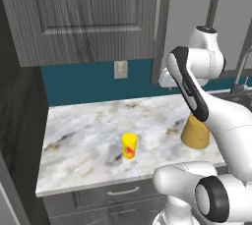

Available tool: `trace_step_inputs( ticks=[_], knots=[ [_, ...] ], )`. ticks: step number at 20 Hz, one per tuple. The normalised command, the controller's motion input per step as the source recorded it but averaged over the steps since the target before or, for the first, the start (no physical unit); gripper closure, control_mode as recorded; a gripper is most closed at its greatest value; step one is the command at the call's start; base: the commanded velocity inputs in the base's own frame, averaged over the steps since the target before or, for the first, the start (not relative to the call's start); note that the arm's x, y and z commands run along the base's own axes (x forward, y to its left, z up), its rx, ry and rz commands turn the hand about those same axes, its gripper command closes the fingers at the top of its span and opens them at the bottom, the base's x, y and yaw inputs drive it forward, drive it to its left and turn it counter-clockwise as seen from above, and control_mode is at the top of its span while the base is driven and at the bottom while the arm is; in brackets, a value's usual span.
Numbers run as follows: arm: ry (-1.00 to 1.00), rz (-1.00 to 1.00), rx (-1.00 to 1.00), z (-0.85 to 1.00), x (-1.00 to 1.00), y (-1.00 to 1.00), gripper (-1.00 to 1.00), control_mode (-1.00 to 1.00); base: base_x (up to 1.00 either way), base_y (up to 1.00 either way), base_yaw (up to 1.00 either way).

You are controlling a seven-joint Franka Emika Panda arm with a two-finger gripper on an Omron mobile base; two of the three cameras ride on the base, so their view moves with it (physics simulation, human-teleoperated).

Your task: Place the pitcher and cup on the dining counter for serving.

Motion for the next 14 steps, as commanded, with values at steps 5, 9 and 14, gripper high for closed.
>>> trace_step_inputs(
  ticks=[5,9,14],
  knots=[
    [0.0,-0.3,0.05,-0.5,-0.97,-0.97,-1.0,-1.0,0.0,0.0,0.0],
    [0.0,-0.23,0.0,-0.67,-0.37,-0.73,-1.0,-1.0,0.0,0.0,0.0],
    [0.0,-0.15,0.0,-0.75,0.0,-0.7,-1.0,-1.0,0.0,0.0,0.0]
  ],
)
